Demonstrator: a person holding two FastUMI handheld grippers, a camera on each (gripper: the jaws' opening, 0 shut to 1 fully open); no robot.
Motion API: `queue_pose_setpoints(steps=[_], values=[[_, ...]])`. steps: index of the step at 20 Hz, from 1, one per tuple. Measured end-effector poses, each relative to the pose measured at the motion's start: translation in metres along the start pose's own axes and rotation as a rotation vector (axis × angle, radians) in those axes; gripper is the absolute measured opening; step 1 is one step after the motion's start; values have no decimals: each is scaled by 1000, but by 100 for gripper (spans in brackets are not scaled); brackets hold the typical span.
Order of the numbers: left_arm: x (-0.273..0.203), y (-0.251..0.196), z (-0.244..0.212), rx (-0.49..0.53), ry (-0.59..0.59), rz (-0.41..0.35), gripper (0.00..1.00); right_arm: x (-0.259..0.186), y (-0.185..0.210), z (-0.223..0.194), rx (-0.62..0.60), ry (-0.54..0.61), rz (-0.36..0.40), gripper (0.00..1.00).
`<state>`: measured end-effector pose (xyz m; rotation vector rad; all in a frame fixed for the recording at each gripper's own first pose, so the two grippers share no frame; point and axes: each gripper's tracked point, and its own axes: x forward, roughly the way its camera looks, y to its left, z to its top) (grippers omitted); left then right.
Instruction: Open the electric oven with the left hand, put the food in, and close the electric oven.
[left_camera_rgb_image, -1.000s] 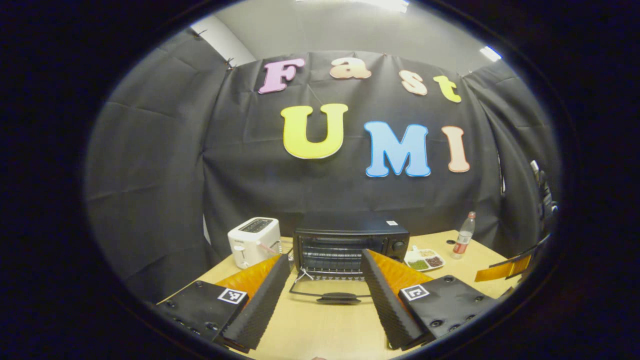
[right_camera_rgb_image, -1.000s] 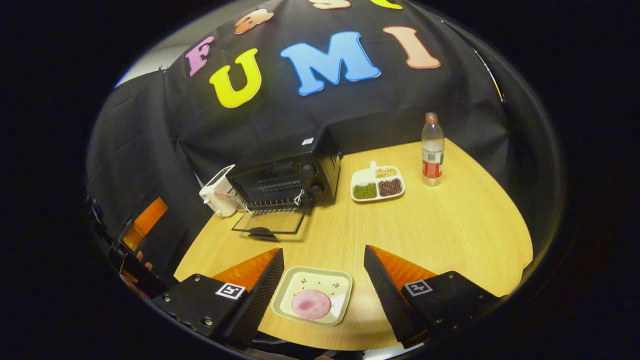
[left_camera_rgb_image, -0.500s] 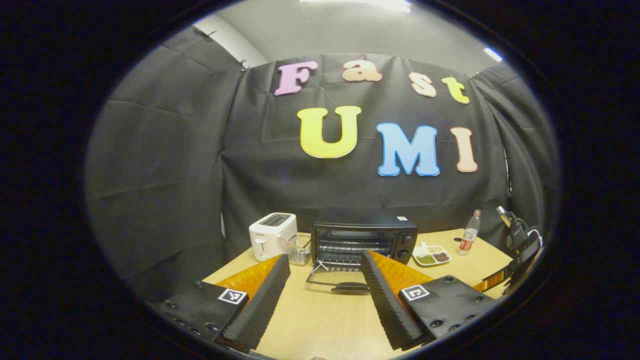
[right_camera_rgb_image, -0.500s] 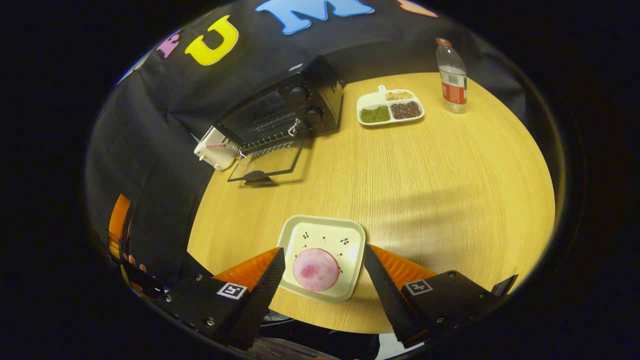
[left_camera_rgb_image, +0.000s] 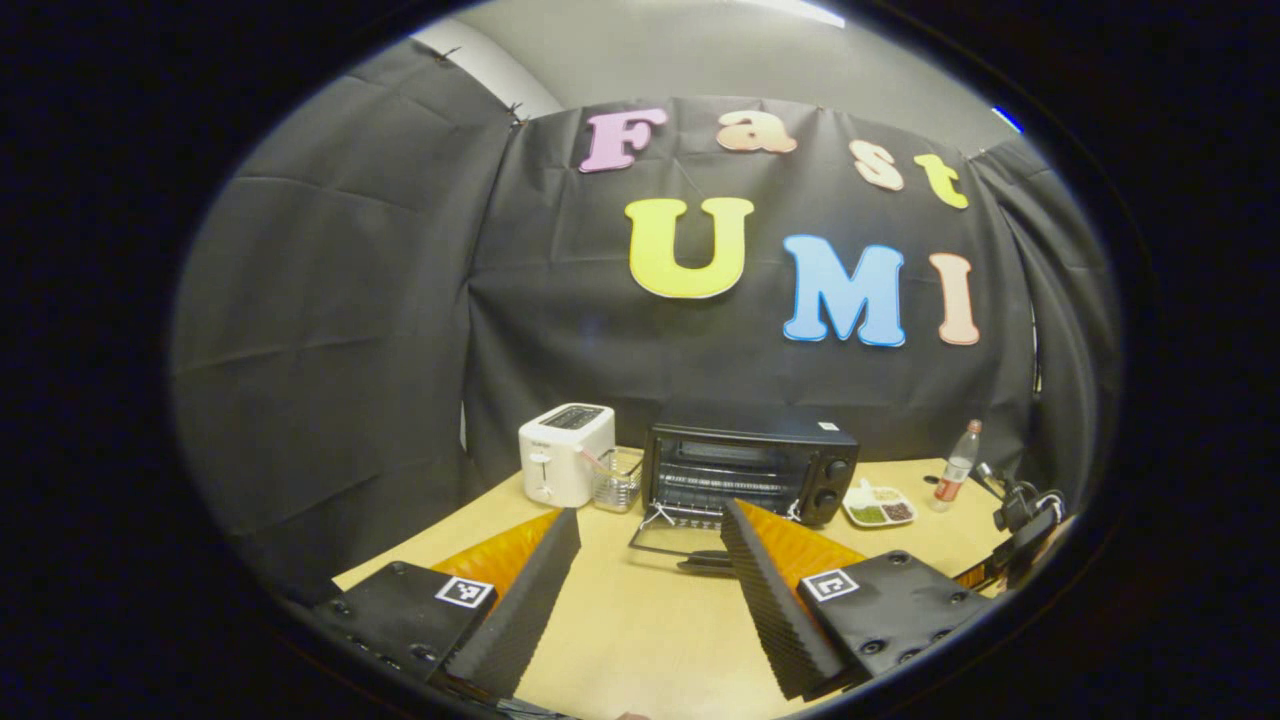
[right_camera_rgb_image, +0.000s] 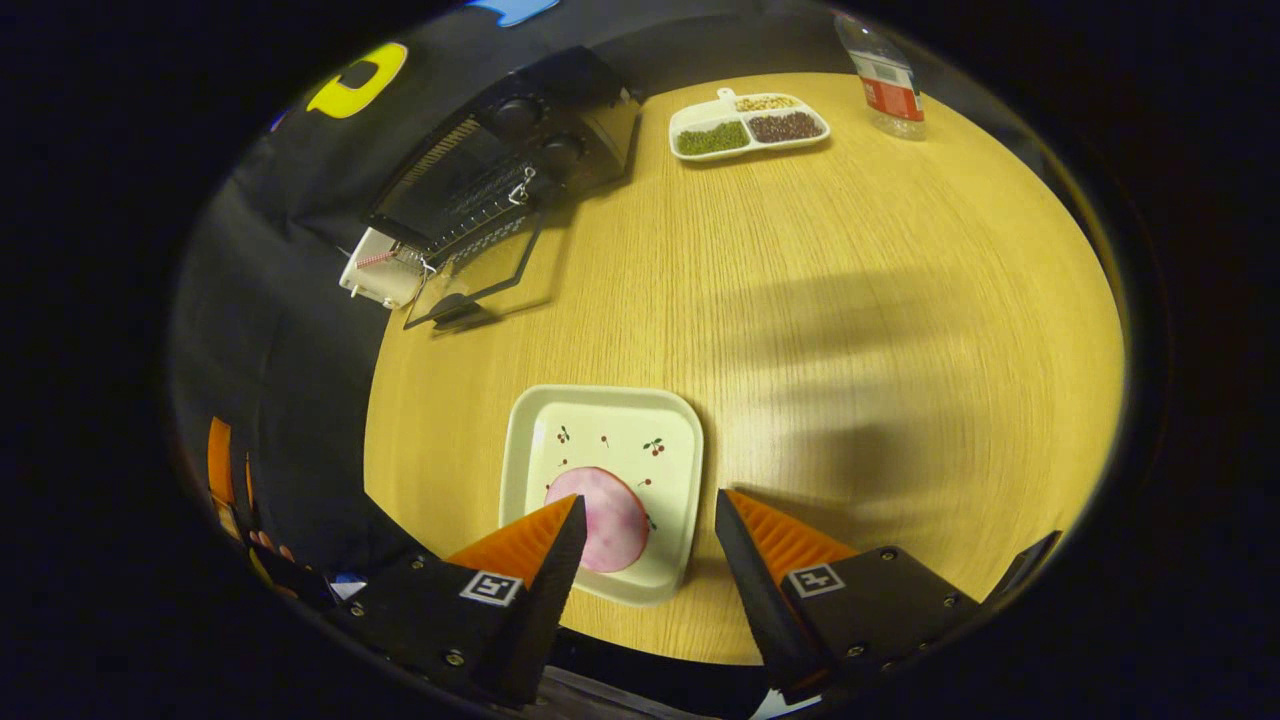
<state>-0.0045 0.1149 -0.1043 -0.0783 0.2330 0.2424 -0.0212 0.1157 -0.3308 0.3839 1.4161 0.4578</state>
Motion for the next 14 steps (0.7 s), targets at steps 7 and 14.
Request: queue_pose_setpoints(steps=[7,14], values=[[4,12,10,19,-24,23,100,14,-19,-4,18,38,-48,41],[12,-2,16,30,-41,-8,100,15,-13,-17,-40,95,-36,37]])
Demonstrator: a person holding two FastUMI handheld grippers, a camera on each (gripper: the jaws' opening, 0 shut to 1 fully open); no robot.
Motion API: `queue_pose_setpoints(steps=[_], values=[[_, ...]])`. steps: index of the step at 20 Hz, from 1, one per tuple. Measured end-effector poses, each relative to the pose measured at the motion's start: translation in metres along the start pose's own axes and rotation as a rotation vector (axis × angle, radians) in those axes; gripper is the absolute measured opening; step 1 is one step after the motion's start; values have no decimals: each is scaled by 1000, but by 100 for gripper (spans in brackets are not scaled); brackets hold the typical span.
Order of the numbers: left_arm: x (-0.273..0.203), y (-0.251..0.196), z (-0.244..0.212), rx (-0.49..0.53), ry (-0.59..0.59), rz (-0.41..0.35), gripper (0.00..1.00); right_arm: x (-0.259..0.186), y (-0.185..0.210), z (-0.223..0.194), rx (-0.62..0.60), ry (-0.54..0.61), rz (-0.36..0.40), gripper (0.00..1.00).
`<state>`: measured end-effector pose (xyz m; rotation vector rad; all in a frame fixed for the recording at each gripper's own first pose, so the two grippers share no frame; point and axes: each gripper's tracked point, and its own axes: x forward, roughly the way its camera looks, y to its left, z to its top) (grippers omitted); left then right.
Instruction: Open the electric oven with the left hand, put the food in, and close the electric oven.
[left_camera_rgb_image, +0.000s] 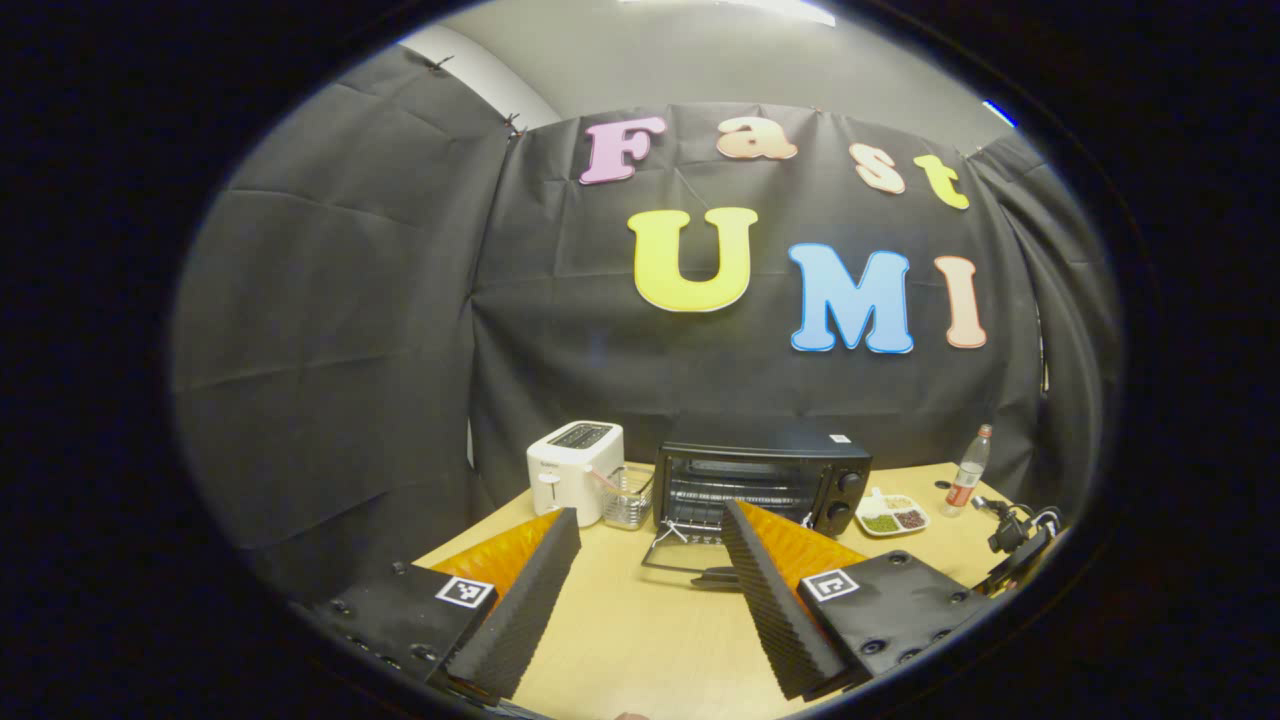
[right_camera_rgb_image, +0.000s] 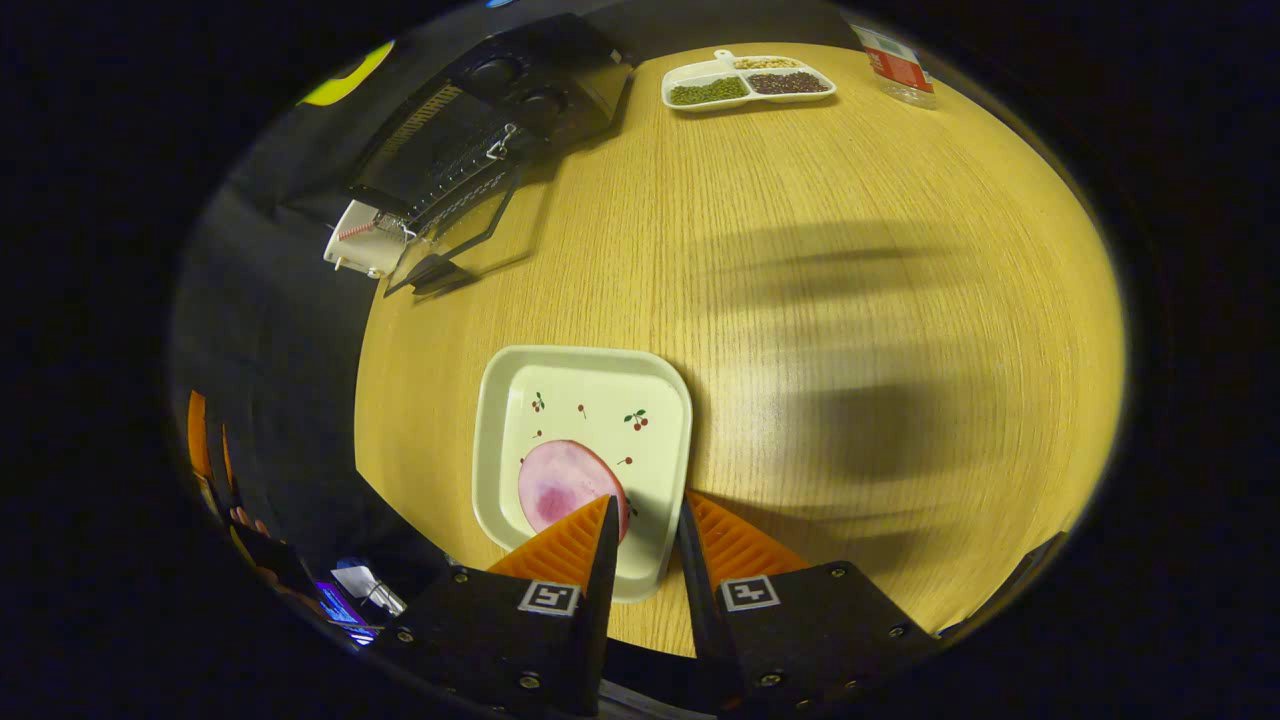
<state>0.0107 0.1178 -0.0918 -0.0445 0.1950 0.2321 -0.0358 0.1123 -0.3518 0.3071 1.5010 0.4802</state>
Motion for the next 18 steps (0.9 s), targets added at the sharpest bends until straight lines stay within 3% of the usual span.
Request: queue_pose_setpoints(steps=[3,4,5,8,11,15,18], values=[[2,-5,5,8,-13,-11,100,0,0,1,33,9,10,37],[2,-6,6,9,-17,-13,100,-2,-14,5,64,-34,-31,37],[4,-6,4,9,-19,-15,100,10,-15,10,103,-27,-19,2],[5,-5,0,8,-8,-16,92,2,-14,8,113,-49,7,3],[7,1,0,-3,-7,-5,100,1,-10,9,118,-71,23,0],[12,6,5,-13,-21,3,92,-13,-1,17,149,-106,82,0],[16,6,5,-20,-21,5,100,-18,14,28,199,-137,129,0]])
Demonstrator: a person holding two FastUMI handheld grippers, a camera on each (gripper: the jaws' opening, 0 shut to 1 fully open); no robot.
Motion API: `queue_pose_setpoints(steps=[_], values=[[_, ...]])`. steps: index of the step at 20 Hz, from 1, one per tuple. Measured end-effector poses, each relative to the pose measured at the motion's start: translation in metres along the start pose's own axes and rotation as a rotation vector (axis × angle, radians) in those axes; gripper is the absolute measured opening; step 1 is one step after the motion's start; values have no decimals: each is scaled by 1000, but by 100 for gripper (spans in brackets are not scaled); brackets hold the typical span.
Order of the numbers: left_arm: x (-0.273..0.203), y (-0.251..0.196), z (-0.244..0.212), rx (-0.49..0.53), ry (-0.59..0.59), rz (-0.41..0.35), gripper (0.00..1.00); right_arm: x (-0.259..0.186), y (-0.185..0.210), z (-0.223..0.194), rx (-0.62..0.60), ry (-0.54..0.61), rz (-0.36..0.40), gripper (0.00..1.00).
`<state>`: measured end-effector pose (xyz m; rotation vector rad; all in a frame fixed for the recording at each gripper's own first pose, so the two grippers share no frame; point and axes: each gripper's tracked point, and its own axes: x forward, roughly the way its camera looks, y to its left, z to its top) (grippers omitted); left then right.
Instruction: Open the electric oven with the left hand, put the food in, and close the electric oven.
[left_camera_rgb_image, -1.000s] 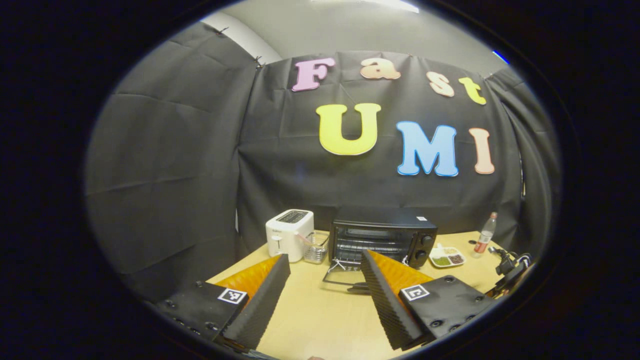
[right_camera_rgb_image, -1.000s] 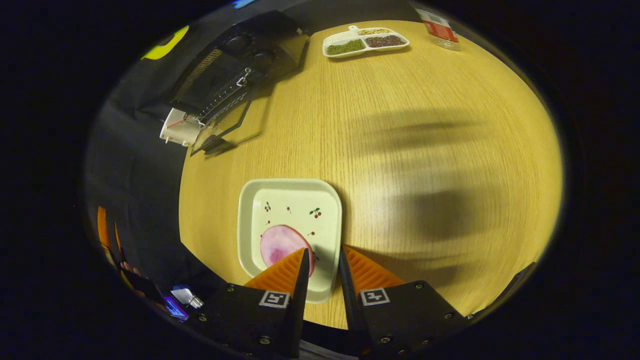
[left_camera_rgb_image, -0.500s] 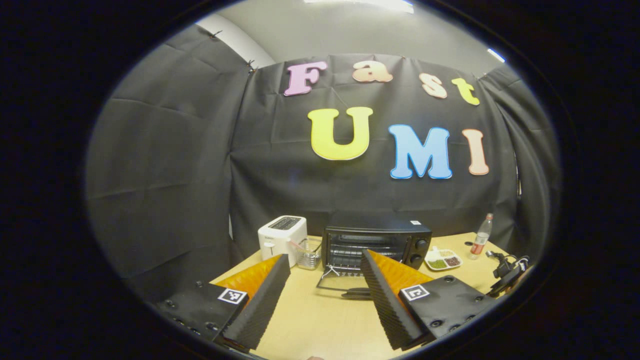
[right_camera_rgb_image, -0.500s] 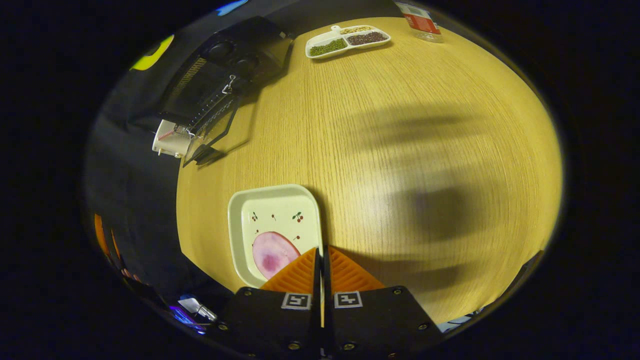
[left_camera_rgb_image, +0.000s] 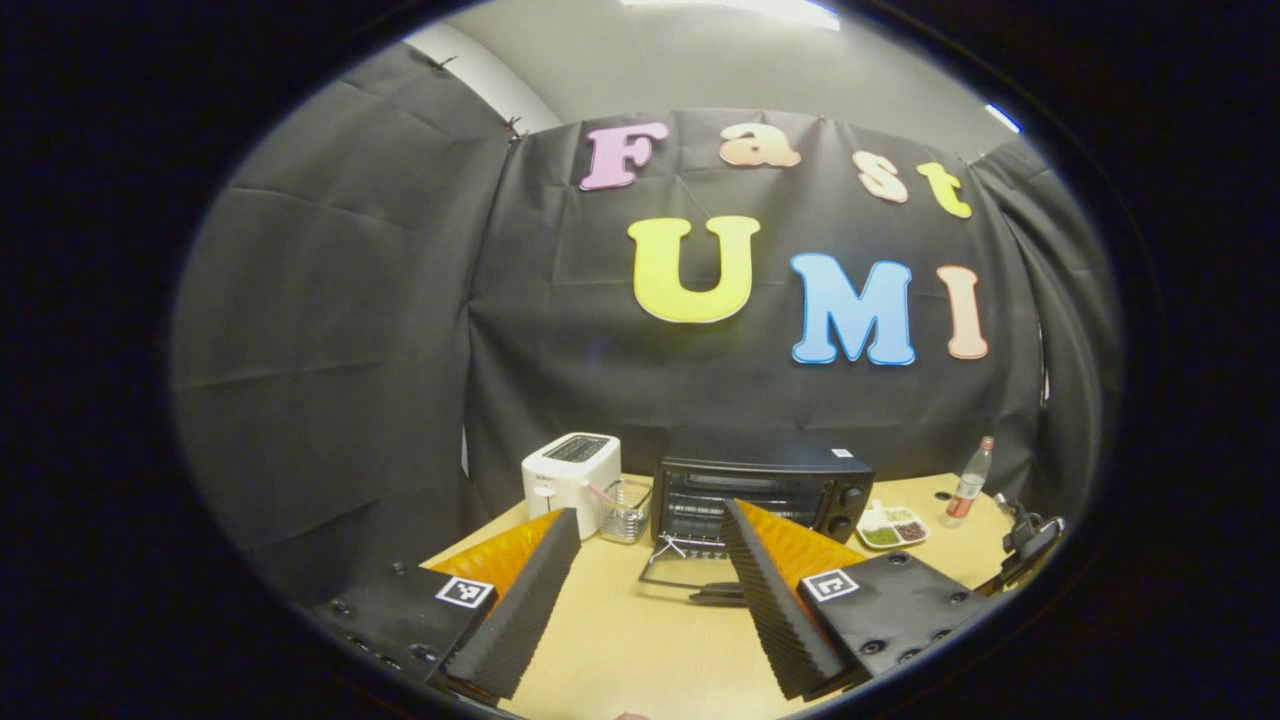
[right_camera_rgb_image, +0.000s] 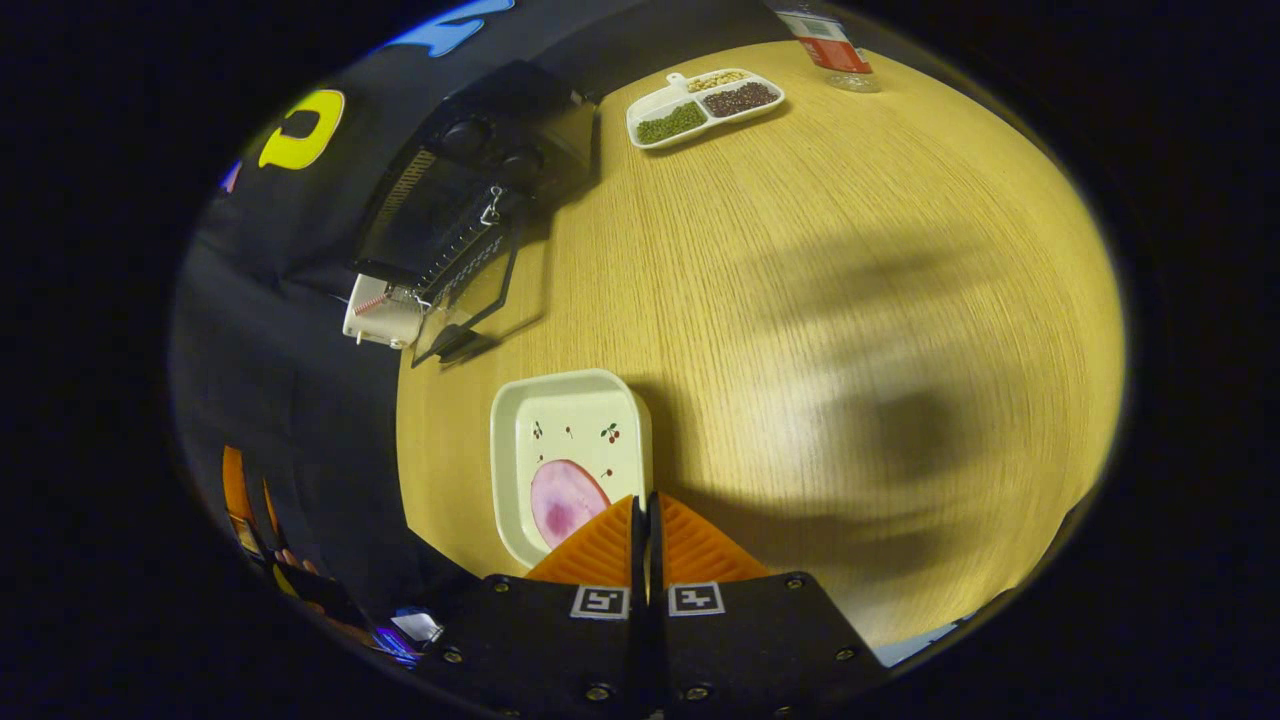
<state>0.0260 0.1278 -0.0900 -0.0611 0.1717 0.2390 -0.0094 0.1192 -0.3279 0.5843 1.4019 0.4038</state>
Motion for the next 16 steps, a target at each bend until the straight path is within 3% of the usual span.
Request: queue_pose_setpoints(steps=[5,6,9,12,15,16], values=[[9,-2,-1,-3,-3,-8,100,-2,51,26,123,-85,99,0],[11,-2,-2,-4,0,-10,92,1,61,31,140,-100,107,0],[19,-2,-4,-2,6,-17,92,13,89,46,213,-140,129,1],[28,2,-4,14,9,-20,92,28,105,60,268,-175,103,0],[38,11,-4,21,8,-17,96,44,124,77,322,-220,109,0],[41,14,-3,20,8,-15,92,48,131,82,356,-234,121,0]])
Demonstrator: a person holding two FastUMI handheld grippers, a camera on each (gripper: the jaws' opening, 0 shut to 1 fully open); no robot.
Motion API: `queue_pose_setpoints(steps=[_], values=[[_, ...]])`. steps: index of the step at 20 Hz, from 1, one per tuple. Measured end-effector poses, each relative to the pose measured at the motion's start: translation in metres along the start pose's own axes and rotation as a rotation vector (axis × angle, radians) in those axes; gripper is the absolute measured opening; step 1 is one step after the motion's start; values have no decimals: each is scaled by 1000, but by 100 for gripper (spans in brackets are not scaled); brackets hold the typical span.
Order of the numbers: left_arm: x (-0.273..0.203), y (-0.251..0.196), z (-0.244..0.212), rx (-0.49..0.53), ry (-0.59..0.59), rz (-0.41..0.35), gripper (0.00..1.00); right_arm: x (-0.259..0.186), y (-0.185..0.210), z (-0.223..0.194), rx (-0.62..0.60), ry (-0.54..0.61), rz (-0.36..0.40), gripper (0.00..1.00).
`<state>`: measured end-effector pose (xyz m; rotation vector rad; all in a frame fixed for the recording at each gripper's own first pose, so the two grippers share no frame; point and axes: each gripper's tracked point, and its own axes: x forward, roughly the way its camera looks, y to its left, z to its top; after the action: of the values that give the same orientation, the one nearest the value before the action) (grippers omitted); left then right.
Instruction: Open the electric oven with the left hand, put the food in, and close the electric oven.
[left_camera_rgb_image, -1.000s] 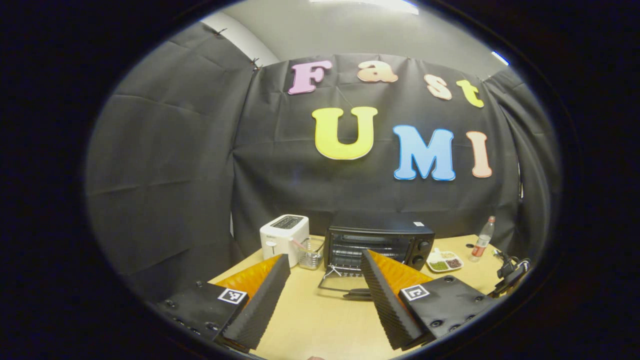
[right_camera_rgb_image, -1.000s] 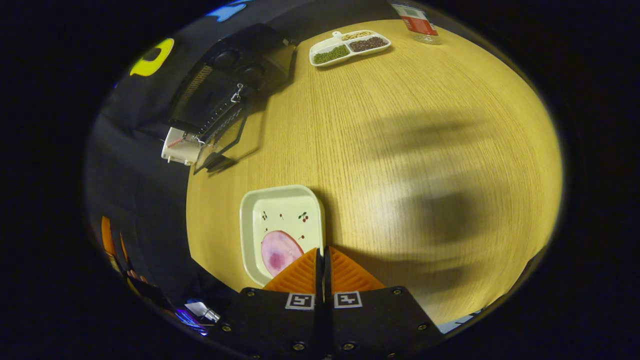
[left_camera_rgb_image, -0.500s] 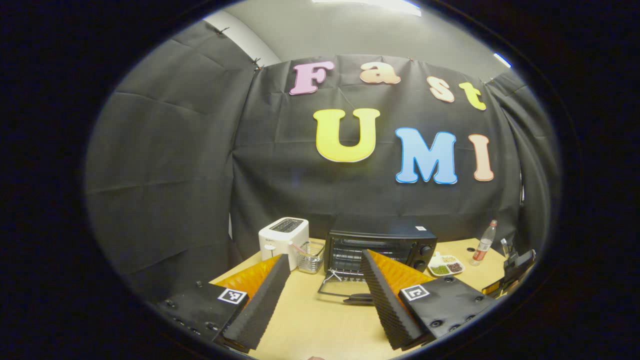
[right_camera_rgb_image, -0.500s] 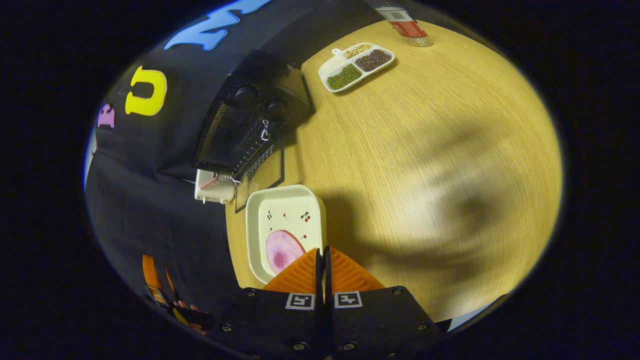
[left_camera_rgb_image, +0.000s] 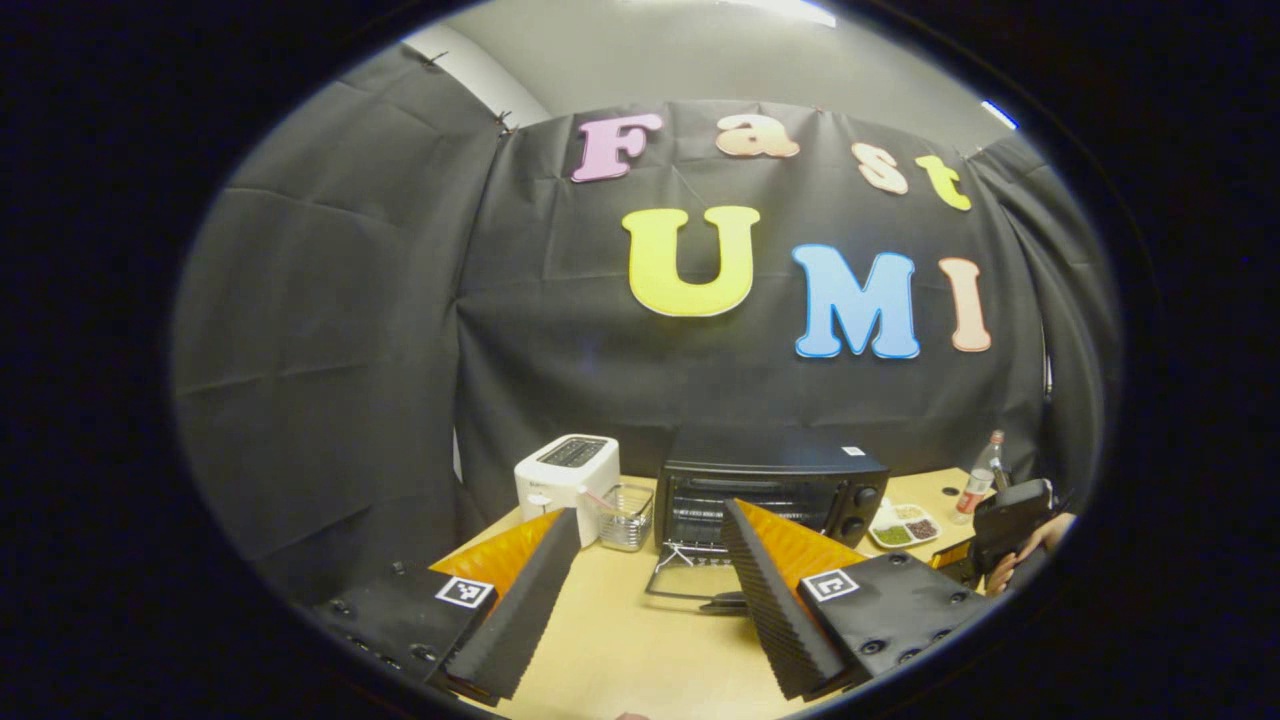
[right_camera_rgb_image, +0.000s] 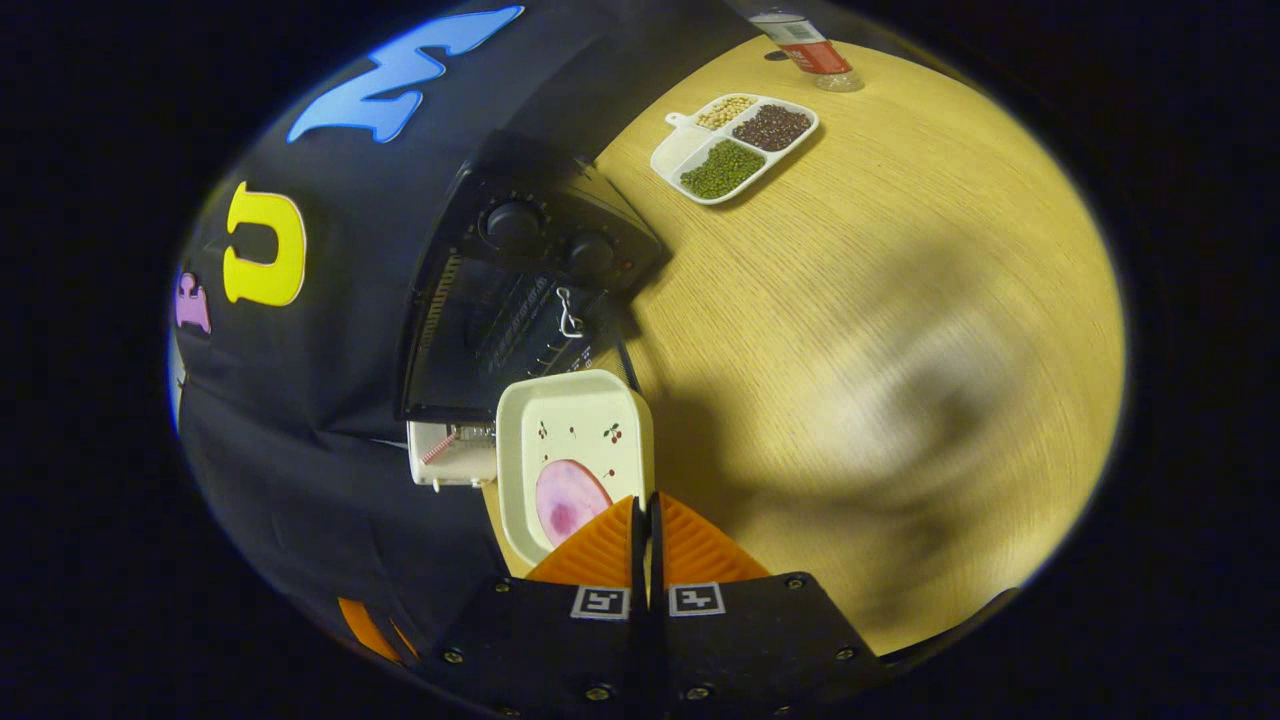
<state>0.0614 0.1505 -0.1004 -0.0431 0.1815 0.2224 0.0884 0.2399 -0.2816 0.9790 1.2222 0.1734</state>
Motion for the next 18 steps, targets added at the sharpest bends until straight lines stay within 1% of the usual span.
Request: queue_pose_setpoints(steps=[3,4,5,6,7,10,14,18], values=[[8,10,-1,0,5,-7,92,21,23,10,91,-46,22,0],[12,12,0,9,3,-7,96,28,31,11,109,-49,26,0],[17,16,-1,17,3,-7,92,35,38,14,130,-66,31,0],[23,19,-2,22,7,-8,100,41,43,17,150,-79,33,0],[27,21,-3,22,10,-10,100,48,49,22,179,-105,41,0],[40,29,-9,18,30,-11,100,69,65,27,267,-135,61,0],[45,34,-17,27,54,-16,100,92,76,48,337,-244,50,0],[51,43,-23,40,75,-9,99,113,95,65,405,-302,92,0]])
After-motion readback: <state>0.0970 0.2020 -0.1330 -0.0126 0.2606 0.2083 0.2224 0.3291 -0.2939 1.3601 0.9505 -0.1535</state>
